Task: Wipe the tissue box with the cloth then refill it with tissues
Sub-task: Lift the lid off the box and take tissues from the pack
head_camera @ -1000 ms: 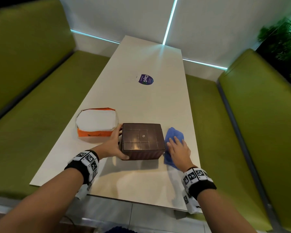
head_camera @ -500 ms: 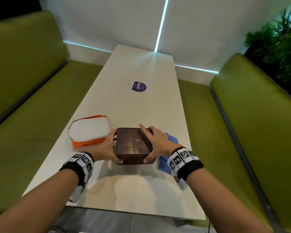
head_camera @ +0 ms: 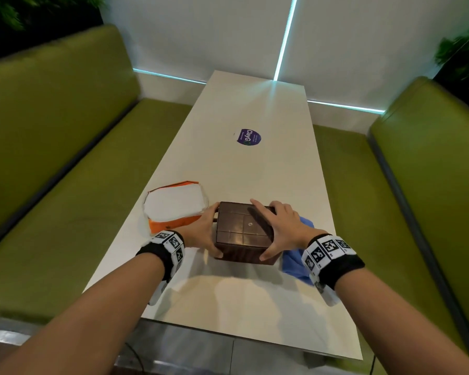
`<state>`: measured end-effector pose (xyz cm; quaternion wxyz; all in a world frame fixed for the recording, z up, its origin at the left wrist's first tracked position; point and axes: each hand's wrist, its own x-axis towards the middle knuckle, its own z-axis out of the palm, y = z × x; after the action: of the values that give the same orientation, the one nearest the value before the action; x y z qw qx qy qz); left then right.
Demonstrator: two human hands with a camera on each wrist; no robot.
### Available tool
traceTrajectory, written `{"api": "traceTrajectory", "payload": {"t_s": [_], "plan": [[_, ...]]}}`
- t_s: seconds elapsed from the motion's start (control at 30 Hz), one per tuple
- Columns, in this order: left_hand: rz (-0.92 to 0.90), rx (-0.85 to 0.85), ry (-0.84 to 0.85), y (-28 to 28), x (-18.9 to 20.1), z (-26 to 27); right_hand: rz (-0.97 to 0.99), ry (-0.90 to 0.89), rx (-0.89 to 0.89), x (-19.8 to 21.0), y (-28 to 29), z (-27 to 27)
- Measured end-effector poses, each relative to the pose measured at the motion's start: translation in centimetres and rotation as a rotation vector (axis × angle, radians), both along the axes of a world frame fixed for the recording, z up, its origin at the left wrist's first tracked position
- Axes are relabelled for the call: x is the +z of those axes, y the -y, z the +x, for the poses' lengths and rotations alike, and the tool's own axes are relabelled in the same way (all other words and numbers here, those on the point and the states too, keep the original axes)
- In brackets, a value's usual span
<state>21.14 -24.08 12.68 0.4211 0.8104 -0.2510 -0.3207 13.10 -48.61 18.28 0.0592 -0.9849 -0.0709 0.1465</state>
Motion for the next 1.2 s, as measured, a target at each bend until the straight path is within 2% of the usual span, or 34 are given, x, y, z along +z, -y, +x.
{"api": "traceTrajectory", "payload": {"t_s": [0.2,0.33,0.4,0.47,0.57,0.63,0.73,1.0,1.07,1.2], "plan": [[0.012,-0.027,-0.006,-0.1,0.0,0.0,0.142,-0.181,-0.049,2.4,1.0,1.1],[0.029,-0.014,-0.023,0.2,0.2,0.0,-0.087,-0.132,0.033,1.3,0.0,0.5],[0.026,-0.011,-0.020,0.2,0.2,0.0,-0.122,-0.098,0.061,0.7,-0.5,0.2],[0.016,-0.011,-0.022,0.1,0.1,-0.1,-0.039,-0.083,0.050,0.7,-0.2,0.1],[-0.021,0.001,-0.022,0.2,0.2,-0.3,0.218,-0.150,-0.023,2.0,0.5,0.0],[-0.040,0.011,-0.023,0.3,0.2,-0.3,0.240,-0.141,-0.004,3.2,0.4,-0.1],[-0.057,0.030,-0.036,0.3,0.1,-0.6,0.195,0.032,0.042,4.7,0.1,-0.6],[-0.091,0.156,-0.039,-0.3,-0.2,-2.2,0.440,0.526,-0.114,6.9,-0.5,-3.9],[-0.111,0.179,-0.035,-0.9,-0.3,-2.7,0.519,0.480,-0.119,6.9,-0.8,-6.1],[-0.063,0.181,0.008,-3.0,-1.2,-4.0,0.574,0.111,-0.073,3.8,-2.0,-9.3]]}}
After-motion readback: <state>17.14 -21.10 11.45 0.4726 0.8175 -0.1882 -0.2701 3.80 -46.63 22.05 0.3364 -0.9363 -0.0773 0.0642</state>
